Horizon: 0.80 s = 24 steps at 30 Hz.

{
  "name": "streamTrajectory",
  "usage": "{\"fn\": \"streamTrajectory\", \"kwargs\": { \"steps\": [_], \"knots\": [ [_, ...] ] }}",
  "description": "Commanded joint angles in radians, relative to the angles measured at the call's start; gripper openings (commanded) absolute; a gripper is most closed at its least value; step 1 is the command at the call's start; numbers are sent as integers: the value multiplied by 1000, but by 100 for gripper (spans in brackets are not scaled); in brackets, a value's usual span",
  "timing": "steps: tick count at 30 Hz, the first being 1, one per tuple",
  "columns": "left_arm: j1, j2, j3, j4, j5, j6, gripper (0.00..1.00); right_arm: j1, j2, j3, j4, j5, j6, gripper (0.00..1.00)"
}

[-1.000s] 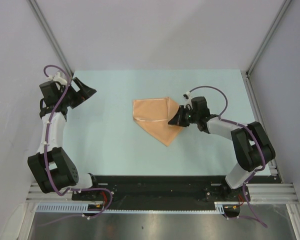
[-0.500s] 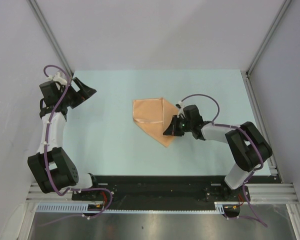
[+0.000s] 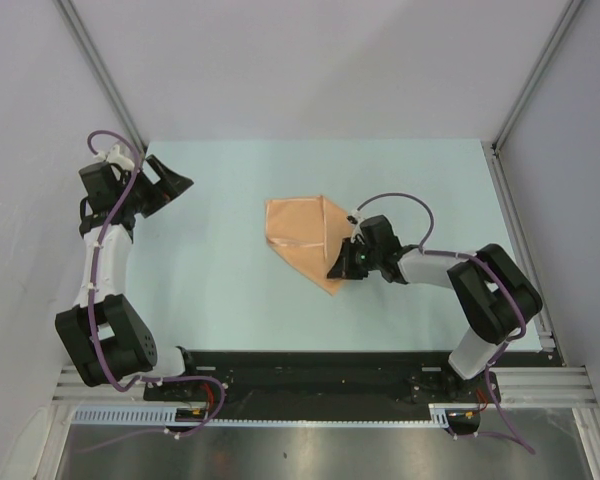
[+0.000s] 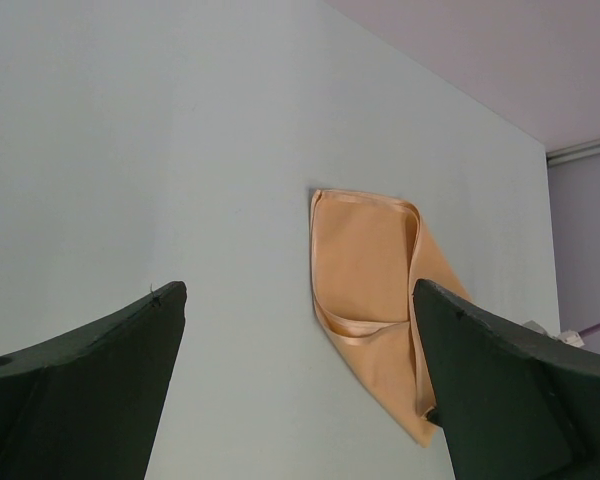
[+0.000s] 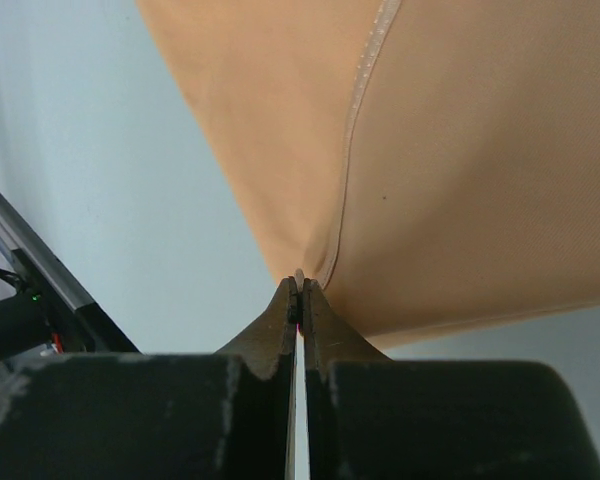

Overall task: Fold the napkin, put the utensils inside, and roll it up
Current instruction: Fold the napkin, then roll the napkin with the utensil

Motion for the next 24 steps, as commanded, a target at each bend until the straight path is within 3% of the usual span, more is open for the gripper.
{"fn": "streamTrajectory", "kwargs": {
  "steps": [1,5,10,13,17,24],
  "knots": [
    [9,-31,-10,40,26,-16,100,16,-49,4,-51,39,-47,4],
    [8,-30,-10,40,26,-16,100,27,-97,7,-96,39,-76,34],
    [9,-25,-10,40,24,-17,100,25,-190,51,-204,-9,-177,53],
    [9,-24,-11,43,29,-20,100,-4,-219,126,-283,-9,-258,60],
    [11,-21,-16,51,35,-27,100,-116,-161,220,-306,-61,-358,63],
    [9,-11,-16,49,27,-20,100,-314,168,445,-245,-350,-404,63]
  ]
}}
